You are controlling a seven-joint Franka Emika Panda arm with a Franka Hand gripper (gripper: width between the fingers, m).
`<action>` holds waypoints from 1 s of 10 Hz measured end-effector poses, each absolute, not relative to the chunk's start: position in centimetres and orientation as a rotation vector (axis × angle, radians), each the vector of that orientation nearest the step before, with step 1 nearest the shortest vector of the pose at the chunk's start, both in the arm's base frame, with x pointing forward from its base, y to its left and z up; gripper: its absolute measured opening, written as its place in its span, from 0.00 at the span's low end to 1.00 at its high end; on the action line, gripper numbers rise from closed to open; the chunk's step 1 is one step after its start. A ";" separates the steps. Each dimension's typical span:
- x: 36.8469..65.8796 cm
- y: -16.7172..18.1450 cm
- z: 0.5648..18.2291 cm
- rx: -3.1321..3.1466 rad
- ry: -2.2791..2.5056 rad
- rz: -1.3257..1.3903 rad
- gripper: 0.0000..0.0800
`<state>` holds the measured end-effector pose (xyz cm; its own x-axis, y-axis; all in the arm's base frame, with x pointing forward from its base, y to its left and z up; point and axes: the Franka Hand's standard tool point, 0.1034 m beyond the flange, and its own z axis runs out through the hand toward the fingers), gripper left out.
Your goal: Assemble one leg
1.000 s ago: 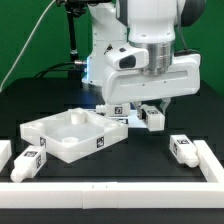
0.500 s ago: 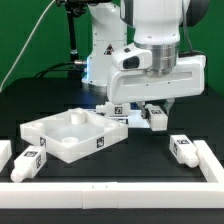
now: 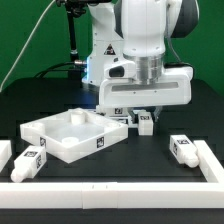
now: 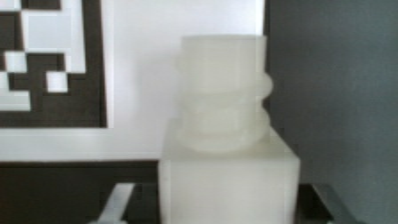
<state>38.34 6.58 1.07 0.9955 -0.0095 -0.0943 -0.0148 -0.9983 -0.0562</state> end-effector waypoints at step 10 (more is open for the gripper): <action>44.0 8.9 5.3 -3.047 -0.018 0.191 0.81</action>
Offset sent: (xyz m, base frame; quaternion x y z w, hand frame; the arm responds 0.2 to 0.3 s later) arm 0.0000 0.0000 0.0000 0.0000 0.0000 0.0000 1.0000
